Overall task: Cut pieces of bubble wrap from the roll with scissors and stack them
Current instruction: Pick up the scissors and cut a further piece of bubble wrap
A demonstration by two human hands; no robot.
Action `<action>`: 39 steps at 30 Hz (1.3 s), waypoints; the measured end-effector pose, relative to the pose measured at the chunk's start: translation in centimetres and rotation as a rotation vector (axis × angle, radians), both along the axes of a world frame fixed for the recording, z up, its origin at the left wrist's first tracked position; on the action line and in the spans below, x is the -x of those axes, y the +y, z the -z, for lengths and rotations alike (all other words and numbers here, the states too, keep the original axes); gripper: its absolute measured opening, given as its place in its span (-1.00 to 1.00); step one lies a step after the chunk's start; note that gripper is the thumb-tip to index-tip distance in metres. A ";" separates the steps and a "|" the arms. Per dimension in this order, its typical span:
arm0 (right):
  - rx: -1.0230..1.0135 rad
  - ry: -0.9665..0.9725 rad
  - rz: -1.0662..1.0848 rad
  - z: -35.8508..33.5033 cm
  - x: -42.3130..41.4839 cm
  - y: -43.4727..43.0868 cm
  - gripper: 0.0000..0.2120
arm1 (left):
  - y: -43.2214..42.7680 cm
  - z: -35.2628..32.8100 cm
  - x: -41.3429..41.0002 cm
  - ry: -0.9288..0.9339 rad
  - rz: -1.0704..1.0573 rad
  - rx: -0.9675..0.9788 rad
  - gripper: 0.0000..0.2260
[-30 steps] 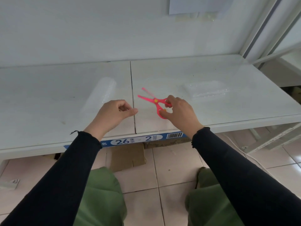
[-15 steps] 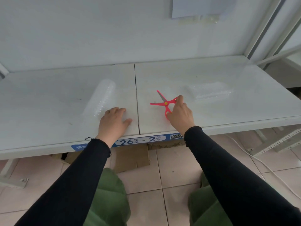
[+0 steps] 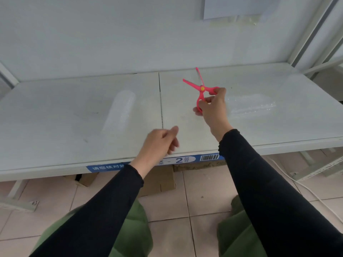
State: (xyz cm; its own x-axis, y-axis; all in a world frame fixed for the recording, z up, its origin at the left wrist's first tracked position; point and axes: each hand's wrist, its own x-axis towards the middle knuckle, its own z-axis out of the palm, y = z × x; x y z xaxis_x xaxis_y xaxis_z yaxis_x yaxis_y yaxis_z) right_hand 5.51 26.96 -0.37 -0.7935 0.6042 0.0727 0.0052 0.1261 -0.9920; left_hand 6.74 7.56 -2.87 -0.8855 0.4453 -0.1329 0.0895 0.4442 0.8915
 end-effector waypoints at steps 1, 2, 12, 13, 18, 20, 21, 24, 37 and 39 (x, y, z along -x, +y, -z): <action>0.021 0.017 -0.005 -0.5 0.1 0.1 -0.68 | 0.5 -0.2 -0.5 -0.284 0.057 -0.113 -0.47; 0.045 0.038 -0.013 -1.0 0.2 0.1 -0.68 | 0.9 -0.2 -0.8 -0.548 0.094 -0.257 -0.43; 0.184 0.119 -0.008 -3.7 -0.2 3.5 -0.63 | 2.0 -1.2 4.3 -0.958 -0.219 -1.403 -0.64; 0.162 0.114 -0.001 -3.6 -0.4 3.8 -0.63 | 2.1 -1.7 4.6 -0.940 -0.187 -1.404 -0.65; 0.100 0.124 0.047 -3.7 -0.9 4.8 -0.70 | 2.7 -3.0 5.7 -0.829 -0.108 -1.350 -0.65; 0.088 0.085 0.072 -3.8 -1.3 4.9 -0.70 | 2.8 -3.1 6.2 -0.816 -0.125 -1.408 -0.64; 0.105 0.071 0.070 -4.0 -1.6 4.7 -0.69 | 2.9 -3.2 6.3 -0.805 -0.130 -1.417 -0.64; 0.317 0.101 -0.096 -4.0 -2.6 3.5 -0.82 | 3.2 -3.6 6.5 -0.756 -0.157 -1.399 -0.63; 0.454 -0.201 -0.790 -1.7 -7.4 -1.6 -0.67 | 4.4 -3.5 6.7 -0.738 -0.171 -1.423 -0.62; 0.444 -0.266 -0.828 -1.1 -7.9 -2.4 -0.64 | 4.5 -3.5 6.9 -0.739 -0.144 -1.434 -0.62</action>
